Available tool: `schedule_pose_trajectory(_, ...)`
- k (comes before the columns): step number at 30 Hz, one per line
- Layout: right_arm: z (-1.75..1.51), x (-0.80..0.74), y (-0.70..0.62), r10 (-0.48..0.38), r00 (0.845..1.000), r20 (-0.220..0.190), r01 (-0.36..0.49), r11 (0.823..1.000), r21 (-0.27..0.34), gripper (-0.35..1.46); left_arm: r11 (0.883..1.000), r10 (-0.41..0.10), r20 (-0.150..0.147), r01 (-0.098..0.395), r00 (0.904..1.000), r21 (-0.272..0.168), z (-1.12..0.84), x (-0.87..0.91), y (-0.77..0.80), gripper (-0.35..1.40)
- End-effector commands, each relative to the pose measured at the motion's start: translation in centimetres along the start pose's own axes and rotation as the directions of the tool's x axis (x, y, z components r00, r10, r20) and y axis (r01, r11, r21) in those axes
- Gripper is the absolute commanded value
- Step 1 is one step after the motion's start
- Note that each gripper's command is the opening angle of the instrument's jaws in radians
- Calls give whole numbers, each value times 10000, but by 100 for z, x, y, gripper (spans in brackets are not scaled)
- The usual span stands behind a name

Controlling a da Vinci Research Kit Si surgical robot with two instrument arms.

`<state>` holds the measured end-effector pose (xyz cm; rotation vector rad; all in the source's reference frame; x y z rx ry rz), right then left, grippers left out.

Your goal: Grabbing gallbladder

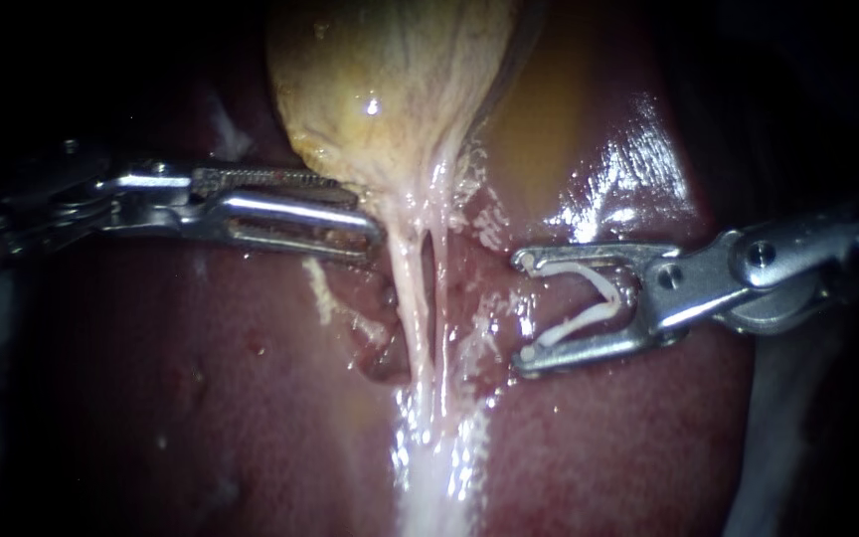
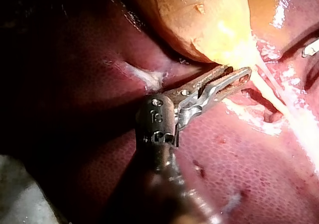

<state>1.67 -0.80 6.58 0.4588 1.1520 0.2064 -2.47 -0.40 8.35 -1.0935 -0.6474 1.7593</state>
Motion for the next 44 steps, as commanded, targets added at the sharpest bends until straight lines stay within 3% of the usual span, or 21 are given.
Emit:
schedule_pose_trajectory(1,0,0,0,-3,10000,-1,3,10000,1,50,10000,7,12,-7,10000,-21,-2,0,3,-35)
schedule_pose_trajectory(11,0,0,0,-3,10000,-1,3,10000,1,50,9999,-53,160,52,9999,90,-10,6,19,-35)
schedule_pose_trajectory(27,0,0,0,-4,10000,-1,4,10000,2,50,9997,-225,225,223,9995,94,-56,31,32,-35)
schedule_pose_trajectory(44,0,0,0,-3,10000,-1,3,10000,0,50,9997,-226,214,224,9995,111,-58,29,36,-35)
